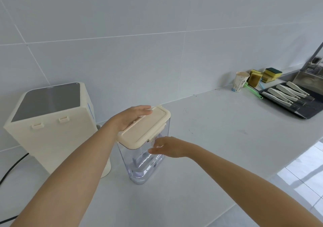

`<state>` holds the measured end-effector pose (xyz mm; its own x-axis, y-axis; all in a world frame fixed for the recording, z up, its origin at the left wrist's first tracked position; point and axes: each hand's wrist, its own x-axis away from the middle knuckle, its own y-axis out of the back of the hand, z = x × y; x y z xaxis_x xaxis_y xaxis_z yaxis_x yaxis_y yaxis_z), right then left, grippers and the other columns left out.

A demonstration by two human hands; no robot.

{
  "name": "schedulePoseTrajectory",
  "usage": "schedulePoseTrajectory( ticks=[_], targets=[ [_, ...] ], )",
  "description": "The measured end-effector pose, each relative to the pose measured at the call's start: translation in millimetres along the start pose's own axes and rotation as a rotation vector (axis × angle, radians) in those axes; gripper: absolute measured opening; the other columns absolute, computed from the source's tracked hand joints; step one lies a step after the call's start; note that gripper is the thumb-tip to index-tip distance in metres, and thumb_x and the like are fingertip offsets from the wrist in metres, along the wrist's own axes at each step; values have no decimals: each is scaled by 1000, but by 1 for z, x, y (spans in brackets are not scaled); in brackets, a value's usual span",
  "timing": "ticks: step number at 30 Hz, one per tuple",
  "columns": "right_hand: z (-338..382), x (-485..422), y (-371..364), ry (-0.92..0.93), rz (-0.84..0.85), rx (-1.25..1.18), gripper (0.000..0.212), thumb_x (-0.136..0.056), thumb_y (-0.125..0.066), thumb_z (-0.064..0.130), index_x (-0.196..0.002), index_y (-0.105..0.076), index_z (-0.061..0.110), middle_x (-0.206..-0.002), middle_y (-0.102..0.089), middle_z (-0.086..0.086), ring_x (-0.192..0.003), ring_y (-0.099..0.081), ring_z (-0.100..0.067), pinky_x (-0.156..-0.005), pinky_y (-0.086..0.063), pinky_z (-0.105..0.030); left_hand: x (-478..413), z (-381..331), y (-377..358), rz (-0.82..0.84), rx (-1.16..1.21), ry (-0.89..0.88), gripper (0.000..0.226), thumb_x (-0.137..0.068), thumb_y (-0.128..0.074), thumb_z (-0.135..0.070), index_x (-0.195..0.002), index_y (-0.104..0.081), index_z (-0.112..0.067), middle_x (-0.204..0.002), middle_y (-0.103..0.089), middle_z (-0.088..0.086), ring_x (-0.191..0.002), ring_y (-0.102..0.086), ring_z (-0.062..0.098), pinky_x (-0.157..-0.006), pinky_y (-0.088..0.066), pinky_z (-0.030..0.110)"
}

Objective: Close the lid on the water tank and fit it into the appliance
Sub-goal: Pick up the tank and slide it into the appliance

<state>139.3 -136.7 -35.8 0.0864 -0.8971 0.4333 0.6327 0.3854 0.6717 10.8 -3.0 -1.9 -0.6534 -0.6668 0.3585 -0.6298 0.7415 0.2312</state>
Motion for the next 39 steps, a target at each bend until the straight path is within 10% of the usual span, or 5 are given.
schedulePoseTrajectory(
  ticks=[3,12,22,28,39],
  targets=[
    [-25,-4,8,-32,-40,66,65,-82,-53,51,-133,-38,13,-143,-41,-7,-129,-38,-25,-98,-30,-30,10,8,11,-76,125,-66,49,-83,-53,-36,-129,-38,-32,-128,-48,-6,-117,-45,15,-95,-35,32],
    [-62,-43,32,-52,-124,-291,111,-67,-77,33,-145,2,24,-155,-11,-7,-141,-16,-24,-111,-22,-40,71,85,9,-476,411,-120,78,-66,-62,-48,-134,-30,-27,-140,-41,4,-122,-45,22,-95,-37,35],
    [-67,-82,30,199,104,-362,104,-55,-77,21,-141,-19,28,-146,-30,9,-139,-22,-15,-114,-25,-41,85,144,-76,-565,303,122,114,-47,-80,-36,-139,-12,-29,-144,-29,-2,-131,-31,15,-97,-30,29],
    [-72,-89,27,227,211,-462,88,-57,-73,8,-129,-33,36,-135,-41,18,-132,-30,-4,-96,-36,-21,60,131,-114,-814,171,43,59,-53,-78,-33,-90,-33,-23,-87,-41,-10,-84,-47,7,-62,-35,19],
    [-75,-81,6,220,25,-583,93,-51,-79,13,-132,-38,31,-131,-53,11,-131,-39,-14,-102,-37,-33,56,132,-93,-842,144,-4,58,-62,-79,-18,-102,-36,-17,-110,-44,3,-99,-42,18,-83,-32,28]
  ],
)
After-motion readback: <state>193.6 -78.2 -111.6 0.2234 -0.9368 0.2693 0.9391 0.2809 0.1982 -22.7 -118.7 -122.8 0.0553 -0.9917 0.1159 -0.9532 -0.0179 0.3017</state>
